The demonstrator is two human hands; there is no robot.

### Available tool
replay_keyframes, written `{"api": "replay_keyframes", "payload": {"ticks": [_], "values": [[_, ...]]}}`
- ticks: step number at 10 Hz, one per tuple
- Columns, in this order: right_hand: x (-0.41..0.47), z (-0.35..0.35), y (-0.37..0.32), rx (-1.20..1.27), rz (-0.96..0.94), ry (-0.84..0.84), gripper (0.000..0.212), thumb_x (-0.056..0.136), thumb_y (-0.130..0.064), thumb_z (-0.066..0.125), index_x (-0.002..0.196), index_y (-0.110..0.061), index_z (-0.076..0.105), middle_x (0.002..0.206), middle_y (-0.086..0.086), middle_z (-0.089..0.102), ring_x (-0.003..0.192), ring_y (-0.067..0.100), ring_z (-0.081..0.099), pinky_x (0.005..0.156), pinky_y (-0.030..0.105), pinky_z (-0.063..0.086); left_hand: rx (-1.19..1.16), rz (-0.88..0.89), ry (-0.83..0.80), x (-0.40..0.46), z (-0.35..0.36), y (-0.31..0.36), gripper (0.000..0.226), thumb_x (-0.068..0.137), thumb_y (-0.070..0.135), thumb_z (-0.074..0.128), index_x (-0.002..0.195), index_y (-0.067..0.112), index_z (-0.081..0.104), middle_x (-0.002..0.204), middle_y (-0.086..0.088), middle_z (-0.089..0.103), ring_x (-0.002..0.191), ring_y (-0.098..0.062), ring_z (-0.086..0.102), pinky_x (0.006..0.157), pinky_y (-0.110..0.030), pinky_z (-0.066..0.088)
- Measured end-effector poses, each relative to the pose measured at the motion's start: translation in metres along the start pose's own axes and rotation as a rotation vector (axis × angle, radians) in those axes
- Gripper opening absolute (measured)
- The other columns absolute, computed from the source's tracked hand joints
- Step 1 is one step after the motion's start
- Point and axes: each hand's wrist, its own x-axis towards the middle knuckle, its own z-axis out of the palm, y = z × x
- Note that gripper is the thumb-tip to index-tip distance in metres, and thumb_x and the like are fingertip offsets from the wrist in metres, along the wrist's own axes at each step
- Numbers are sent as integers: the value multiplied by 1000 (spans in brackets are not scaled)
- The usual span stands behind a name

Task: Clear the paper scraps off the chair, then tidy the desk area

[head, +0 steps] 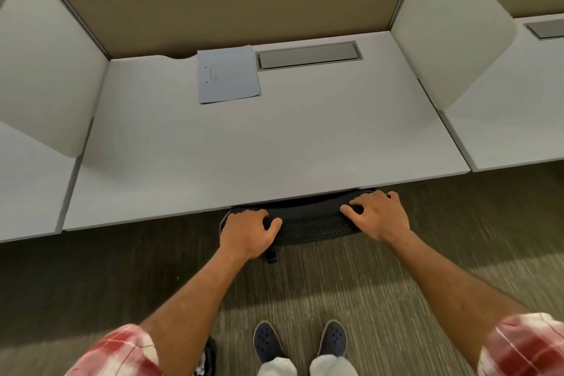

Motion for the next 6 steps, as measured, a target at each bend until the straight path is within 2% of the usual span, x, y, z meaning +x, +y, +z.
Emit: {"api": "replay_keyframes", "payload": {"ticks": [1,2,3,4,5,6], "values": [[1,-4,5,-7,3,-24,79,85,-81,11,113,-37,71,107,-10,72,101,17,61,95,49,38,-17,14,-16,4,0,6,68,89,76,21,104,31,69,81,10,70,72,-11,63,77,-37,53],[0,-10,4,12,5,-112,80,85,-81,12,120,-36,68,118,-7,70,112,19,60,102,54,35,-83,-16,-68,3,-10,6,71,87,77,27,124,29,64,105,6,73,92,-16,67,82,-37,52],[2,-30,-2,174,18,-163,72,88,-77,27,132,-30,60,135,-3,63,129,20,52,115,60,19,-128,-47,-46,1,-38,2,76,88,76,36,143,25,51,140,0,61,124,-22,58,103,-41,44],[3,-65,-14,272,-36,-63,65,95,-68,32,140,-27,52,148,-3,52,142,16,39,122,51,6,-179,-60,14,-1,-93,-1,76,92,75,34,150,26,42,155,1,45,139,-22,46,113,-41,34],[19,-127,-32,308,-130,86,61,100,-61,31,147,-25,44,155,-2,44,148,16,29,124,44,6,-167,-17,180,6,-170,5,74,94,71,38,152,25,38,157,0,43,138,-26,47,112,-43,35],[35,-205,-47,324,-232,304,54,101,-51,42,143,-17,50,148,5,53,141,24,41,119,47,24,-124,12,376,6,-249,18,71,95,67,43,151,23,39,154,-4,46,134,-31,51,109,-46,40]]}}
